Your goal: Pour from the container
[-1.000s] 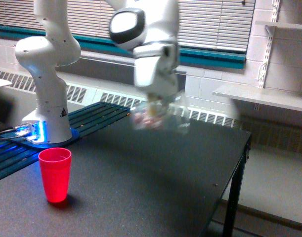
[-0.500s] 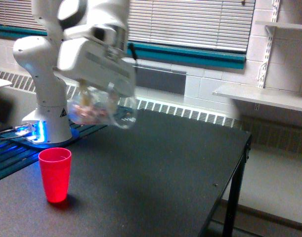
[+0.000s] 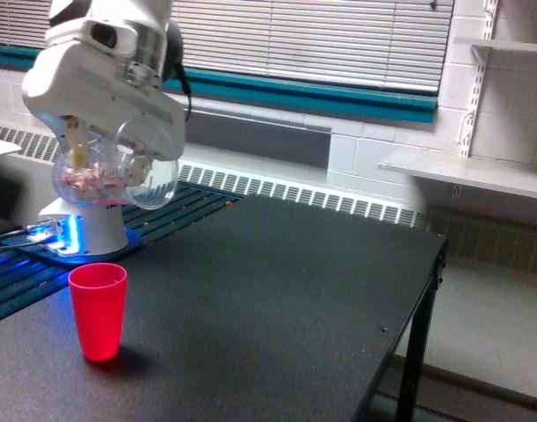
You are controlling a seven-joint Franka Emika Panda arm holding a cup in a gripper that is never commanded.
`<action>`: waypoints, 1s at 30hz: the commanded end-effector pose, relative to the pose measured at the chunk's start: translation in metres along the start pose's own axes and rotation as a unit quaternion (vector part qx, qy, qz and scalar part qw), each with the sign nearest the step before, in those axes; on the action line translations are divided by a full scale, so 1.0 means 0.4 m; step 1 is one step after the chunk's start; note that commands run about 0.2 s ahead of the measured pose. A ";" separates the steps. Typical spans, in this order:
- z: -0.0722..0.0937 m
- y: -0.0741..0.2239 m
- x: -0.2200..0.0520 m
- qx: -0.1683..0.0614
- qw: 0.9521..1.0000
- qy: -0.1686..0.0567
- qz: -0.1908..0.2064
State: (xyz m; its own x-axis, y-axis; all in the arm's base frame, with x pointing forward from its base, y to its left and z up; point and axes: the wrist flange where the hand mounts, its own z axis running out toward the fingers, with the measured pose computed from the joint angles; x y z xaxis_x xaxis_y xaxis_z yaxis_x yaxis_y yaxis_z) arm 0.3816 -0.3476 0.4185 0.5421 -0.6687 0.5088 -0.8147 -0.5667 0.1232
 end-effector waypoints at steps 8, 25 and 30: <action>0.019 0.108 -0.077 -0.004 0.999 0.005 -0.038; 0.048 0.192 -0.197 -0.014 0.995 0.011 -0.100; 0.067 0.201 -0.250 -0.018 0.993 0.004 -0.115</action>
State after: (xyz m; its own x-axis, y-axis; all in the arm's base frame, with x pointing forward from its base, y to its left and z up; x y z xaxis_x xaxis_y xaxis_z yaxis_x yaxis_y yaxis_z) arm 0.2802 -0.3458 0.3682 0.7010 -0.5252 0.4825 -0.6876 -0.6772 0.2619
